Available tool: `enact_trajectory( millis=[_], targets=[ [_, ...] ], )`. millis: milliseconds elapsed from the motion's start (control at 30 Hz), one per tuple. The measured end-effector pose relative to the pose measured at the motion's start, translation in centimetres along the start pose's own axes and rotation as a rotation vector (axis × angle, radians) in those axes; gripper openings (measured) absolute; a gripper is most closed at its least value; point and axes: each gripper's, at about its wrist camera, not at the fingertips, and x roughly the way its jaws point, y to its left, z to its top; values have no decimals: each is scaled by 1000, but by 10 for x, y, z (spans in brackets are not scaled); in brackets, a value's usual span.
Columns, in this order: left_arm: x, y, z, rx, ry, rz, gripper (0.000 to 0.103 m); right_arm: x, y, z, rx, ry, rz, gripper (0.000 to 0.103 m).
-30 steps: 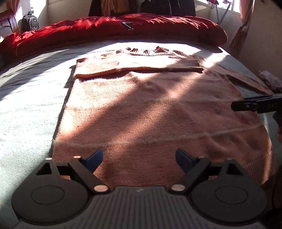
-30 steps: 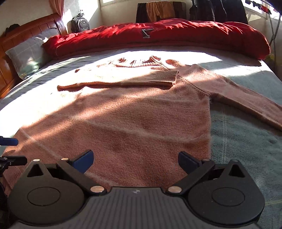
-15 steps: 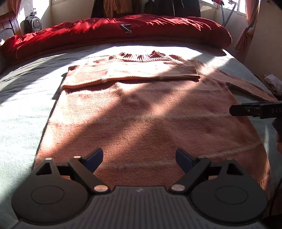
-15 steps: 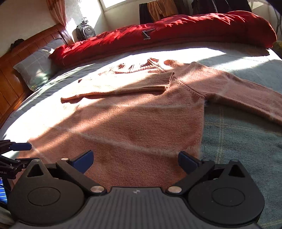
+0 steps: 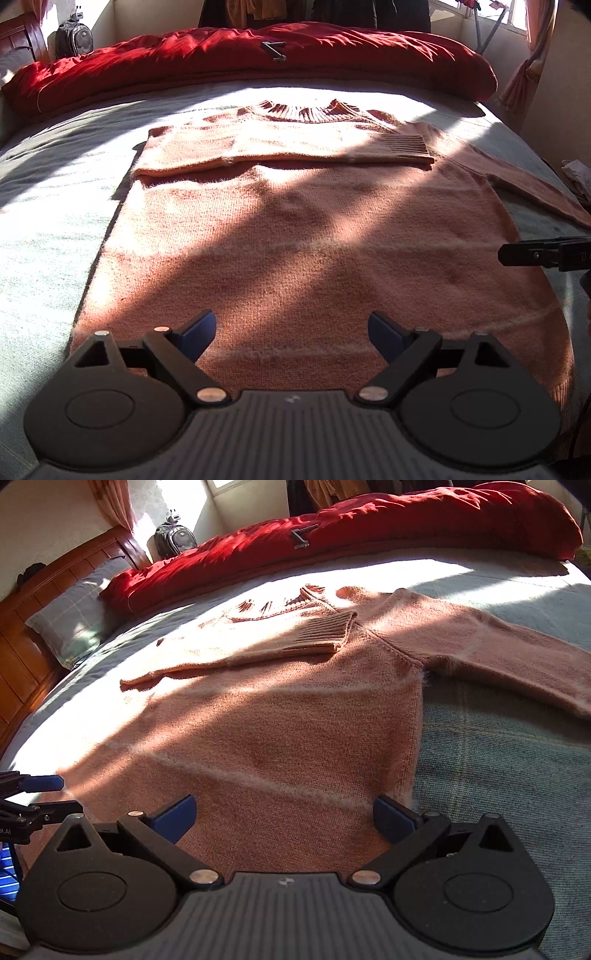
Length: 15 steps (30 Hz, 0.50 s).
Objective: Fold clothes
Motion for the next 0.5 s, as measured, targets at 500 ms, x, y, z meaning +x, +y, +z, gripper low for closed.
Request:
enact_trajectory(
  millis=[500],
  targets=[
    [22,57,-9,127,14,-172,89,-27,49,-34,203,-102,-186,103]
  ],
)
